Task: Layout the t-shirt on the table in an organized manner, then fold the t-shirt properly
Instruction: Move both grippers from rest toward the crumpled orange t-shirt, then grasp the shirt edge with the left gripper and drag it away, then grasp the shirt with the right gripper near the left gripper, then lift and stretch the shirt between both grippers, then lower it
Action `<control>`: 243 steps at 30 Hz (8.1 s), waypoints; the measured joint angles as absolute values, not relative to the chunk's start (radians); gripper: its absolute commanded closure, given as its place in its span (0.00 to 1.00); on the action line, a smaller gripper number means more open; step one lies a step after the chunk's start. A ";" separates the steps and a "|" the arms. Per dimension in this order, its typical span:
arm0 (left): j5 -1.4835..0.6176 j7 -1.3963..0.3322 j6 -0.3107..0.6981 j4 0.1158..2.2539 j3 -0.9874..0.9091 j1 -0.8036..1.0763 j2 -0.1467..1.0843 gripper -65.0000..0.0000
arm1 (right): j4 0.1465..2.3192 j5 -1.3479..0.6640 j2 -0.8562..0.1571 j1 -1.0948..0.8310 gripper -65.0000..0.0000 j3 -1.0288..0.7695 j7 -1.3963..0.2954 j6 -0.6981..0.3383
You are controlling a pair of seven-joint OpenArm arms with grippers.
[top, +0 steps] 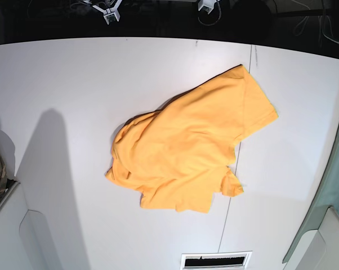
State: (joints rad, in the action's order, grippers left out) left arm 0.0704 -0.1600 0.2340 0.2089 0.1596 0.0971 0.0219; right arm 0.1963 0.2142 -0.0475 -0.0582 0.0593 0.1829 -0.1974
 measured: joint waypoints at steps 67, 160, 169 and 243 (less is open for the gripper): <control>-0.638 -0.362 0.533 1.721 -0.447 0.582 0.493 0.51 | 1.678 -0.449 -0.262 -0.379 0.61 -0.053 -0.241 -0.466; -1.215 -0.891 0.688 1.723 0.028 -0.381 0.681 1.00 | 0.768 -0.061 0.126 0.364 0.50 -0.016 -0.031 -0.395; -1.232 -0.884 0.693 1.898 0.030 -0.255 0.682 1.00 | 0.553 -0.018 0.146 0.496 0.50 0.021 -0.003 -0.393; -0.719 -0.535 0.614 1.043 -0.017 -0.290 0.612 0.62 | 1.281 -0.325 -0.117 0.159 0.57 -0.265 -0.353 -0.442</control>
